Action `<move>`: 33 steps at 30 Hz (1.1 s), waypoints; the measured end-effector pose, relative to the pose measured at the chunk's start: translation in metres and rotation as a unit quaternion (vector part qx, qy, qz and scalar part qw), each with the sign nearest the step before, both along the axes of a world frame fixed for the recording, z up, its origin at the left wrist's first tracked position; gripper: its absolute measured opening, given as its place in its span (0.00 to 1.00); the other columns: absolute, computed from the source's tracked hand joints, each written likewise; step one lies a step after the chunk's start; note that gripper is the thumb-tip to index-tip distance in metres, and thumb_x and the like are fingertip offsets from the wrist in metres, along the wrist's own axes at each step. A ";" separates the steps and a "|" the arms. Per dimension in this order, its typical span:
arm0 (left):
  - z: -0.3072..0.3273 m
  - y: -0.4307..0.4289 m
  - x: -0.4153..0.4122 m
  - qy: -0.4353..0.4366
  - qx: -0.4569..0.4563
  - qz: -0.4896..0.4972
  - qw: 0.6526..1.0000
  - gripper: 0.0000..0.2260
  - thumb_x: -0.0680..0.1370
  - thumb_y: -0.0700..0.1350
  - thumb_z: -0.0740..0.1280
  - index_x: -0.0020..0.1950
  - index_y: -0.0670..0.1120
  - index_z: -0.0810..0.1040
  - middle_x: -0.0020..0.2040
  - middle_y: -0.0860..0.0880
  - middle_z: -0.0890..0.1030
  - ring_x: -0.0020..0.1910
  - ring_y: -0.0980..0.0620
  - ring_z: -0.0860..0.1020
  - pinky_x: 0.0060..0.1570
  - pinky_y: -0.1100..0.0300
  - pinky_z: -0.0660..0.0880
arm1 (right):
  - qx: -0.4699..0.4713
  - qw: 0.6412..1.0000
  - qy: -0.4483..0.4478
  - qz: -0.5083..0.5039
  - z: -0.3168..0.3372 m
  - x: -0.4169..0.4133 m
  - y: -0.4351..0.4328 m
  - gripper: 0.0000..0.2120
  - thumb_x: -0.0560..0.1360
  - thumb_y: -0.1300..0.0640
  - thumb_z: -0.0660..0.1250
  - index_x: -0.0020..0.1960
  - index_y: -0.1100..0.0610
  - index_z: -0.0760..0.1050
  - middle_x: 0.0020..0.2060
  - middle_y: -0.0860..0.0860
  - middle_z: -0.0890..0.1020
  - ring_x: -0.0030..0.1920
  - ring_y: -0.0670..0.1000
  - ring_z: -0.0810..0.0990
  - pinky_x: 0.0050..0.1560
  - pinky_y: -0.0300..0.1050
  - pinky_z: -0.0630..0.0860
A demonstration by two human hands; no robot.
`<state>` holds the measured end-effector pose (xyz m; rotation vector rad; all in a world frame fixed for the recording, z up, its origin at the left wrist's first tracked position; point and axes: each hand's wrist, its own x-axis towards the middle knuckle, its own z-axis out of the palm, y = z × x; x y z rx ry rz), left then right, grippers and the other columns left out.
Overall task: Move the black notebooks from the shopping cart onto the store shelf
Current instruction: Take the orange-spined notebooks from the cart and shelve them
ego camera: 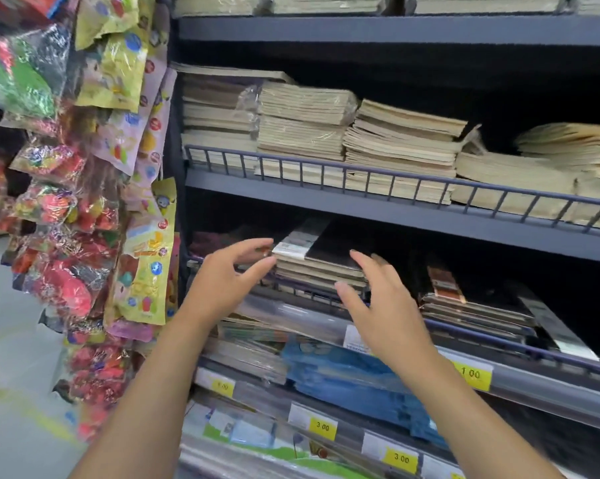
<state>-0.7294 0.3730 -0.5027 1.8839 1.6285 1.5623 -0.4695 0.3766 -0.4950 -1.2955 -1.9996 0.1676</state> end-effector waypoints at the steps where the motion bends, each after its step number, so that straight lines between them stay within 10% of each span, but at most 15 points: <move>1: -0.001 0.003 -0.002 -0.005 -0.006 -0.008 1.000 0.16 0.78 0.52 0.73 0.66 0.60 0.80 0.54 0.61 0.85 0.57 0.64 0.82 0.64 0.51 0.79 | 0.013 1.000 -0.007 -0.014 0.000 -0.002 0.006 0.25 0.81 0.38 0.58 0.77 0.38 0.60 0.77 0.47 0.65 0.65 0.50 0.75 0.62 0.48 0.72; 9: 0.000 0.023 0.009 -0.035 0.007 0.006 0.999 0.14 0.79 0.44 0.73 0.64 0.55 0.83 0.48 0.60 0.86 0.50 0.66 0.83 0.56 0.66 0.79 | 0.059 0.997 0.013 -0.044 -0.005 -0.002 0.023 0.22 0.81 0.41 0.63 0.74 0.38 0.69 0.53 0.48 0.80 0.42 0.43 0.74 0.43 0.44 0.70; 17: -0.001 0.026 -0.004 -0.015 -0.105 -0.073 0.992 0.28 0.75 0.50 0.77 0.72 0.64 0.72 0.61 0.53 0.84 0.58 0.59 0.83 0.64 0.50 0.79 | 0.016 0.999 -0.013 -0.042 0.002 0.000 0.021 0.32 0.74 0.38 0.71 0.75 0.35 0.64 0.66 0.47 0.75 0.51 0.48 0.78 0.55 0.49 0.75; 28: 0.000 0.026 0.025 0.056 -0.069 0.035 0.995 0.23 0.80 0.49 0.70 0.74 0.59 0.68 0.55 0.55 0.82 0.53 0.53 0.82 0.58 0.49 0.79 | 0.027 0.998 -0.001 -0.057 0.006 -0.005 0.033 0.29 0.76 0.44 0.72 0.75 0.40 0.67 0.49 0.48 0.83 0.36 0.46 0.78 0.48 0.50 0.79; 33: 0.006 0.021 0.028 0.094 -0.105 0.028 0.990 0.25 0.83 0.48 0.66 0.78 0.57 0.62 0.47 0.53 0.84 0.48 0.52 0.81 0.47 0.52 0.78 | 0.011 0.997 -0.045 -0.057 0.007 -0.007 0.031 0.29 0.79 0.45 0.68 0.76 0.40 0.61 0.60 0.49 0.79 0.43 0.49 0.77 0.49 0.49 0.74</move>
